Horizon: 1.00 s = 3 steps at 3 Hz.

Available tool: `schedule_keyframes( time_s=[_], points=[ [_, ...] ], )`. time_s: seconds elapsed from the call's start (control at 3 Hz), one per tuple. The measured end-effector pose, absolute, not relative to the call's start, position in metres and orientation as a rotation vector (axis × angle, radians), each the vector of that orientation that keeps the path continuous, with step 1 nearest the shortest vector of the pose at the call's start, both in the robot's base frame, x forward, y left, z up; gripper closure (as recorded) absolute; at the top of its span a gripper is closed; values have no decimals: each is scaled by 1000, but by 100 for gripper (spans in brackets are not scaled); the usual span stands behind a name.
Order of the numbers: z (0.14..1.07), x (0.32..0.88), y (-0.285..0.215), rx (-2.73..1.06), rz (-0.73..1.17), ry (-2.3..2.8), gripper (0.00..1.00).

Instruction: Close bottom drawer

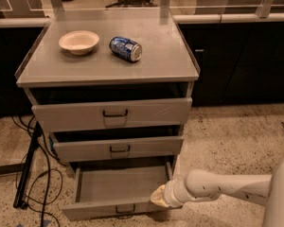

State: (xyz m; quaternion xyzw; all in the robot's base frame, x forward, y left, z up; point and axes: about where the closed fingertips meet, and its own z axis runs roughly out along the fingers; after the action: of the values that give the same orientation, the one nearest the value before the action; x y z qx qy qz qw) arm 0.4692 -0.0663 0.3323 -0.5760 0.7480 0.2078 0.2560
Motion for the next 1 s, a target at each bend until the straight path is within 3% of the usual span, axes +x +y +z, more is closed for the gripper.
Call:
schedule_keyframes(
  time_s=[1.0],
  points=[
    [231,459,-57,-1566,556,2098,100]
  ],
)
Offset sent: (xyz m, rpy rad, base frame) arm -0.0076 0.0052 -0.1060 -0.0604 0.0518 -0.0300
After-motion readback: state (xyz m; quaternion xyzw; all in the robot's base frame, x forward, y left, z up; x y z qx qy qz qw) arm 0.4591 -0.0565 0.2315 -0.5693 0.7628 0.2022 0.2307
